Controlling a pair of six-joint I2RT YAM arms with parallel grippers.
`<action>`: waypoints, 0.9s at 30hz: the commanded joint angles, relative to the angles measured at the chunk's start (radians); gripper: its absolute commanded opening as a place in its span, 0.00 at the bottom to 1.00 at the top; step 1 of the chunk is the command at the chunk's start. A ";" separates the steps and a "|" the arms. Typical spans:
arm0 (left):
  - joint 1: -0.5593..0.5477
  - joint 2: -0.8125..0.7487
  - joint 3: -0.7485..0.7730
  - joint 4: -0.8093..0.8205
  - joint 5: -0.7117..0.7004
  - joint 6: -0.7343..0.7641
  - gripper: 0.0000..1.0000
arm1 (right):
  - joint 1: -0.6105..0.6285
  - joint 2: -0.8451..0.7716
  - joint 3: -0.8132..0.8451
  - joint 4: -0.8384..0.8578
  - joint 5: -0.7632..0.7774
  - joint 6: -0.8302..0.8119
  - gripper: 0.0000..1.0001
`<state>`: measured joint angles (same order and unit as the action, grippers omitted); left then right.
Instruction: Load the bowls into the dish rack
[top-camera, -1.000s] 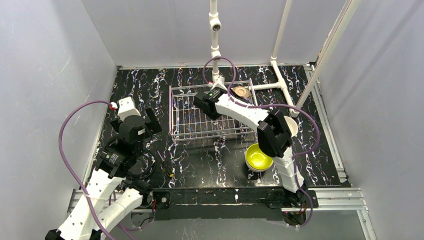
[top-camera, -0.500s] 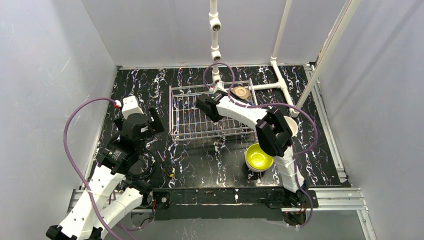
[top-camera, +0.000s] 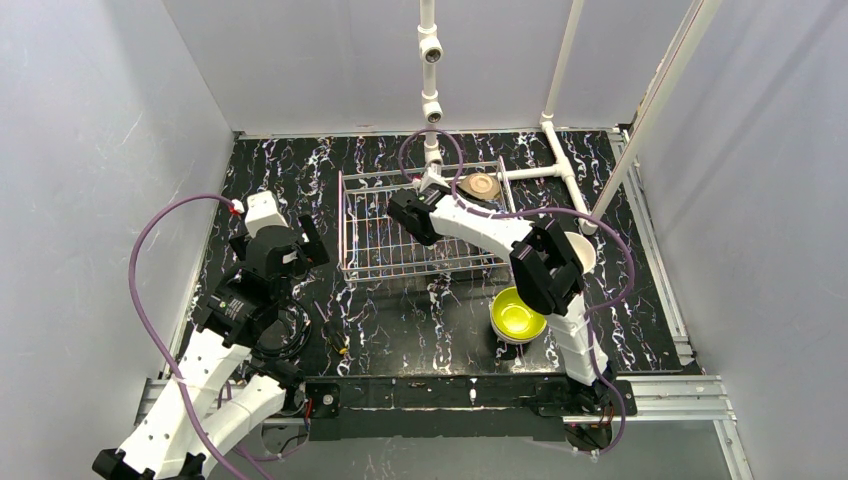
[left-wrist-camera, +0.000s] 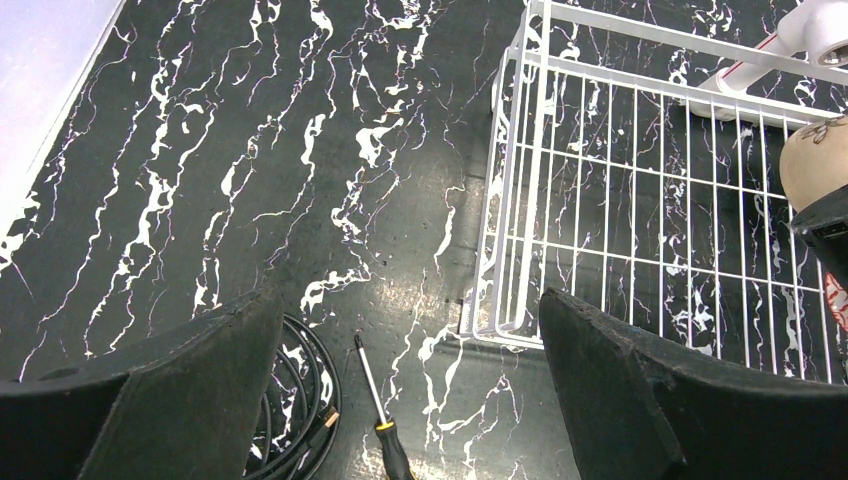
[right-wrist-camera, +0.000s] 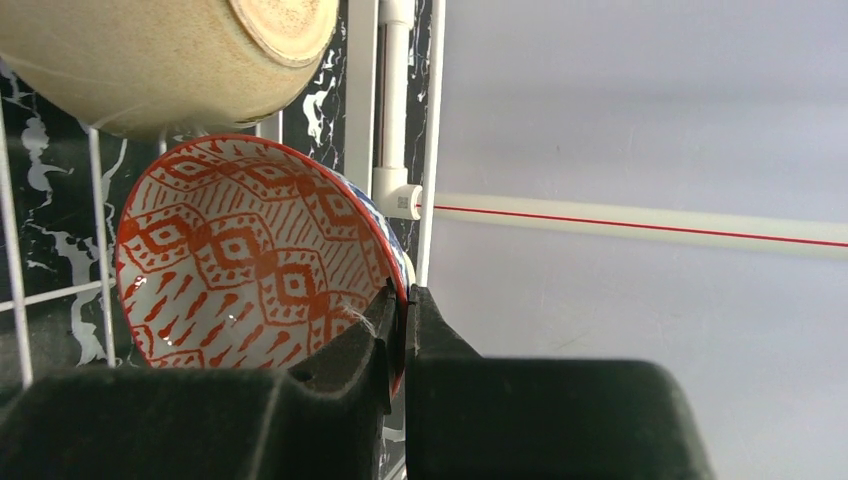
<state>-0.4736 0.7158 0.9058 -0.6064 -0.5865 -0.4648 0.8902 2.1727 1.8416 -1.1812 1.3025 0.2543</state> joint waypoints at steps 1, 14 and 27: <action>-0.002 0.003 -0.004 0.016 -0.013 0.002 0.98 | 0.024 -0.008 -0.002 0.057 -0.091 -0.008 0.05; -0.002 0.010 -0.006 0.022 -0.013 0.007 0.98 | 0.055 0.031 0.032 0.039 -0.132 0.027 0.22; -0.002 -0.033 -0.011 0.034 -0.026 0.014 0.98 | 0.064 -0.019 0.004 0.180 -0.286 0.094 0.40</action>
<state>-0.4736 0.7002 0.9043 -0.5823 -0.5869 -0.4599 0.9455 2.1536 1.8503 -1.1202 1.2140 0.2642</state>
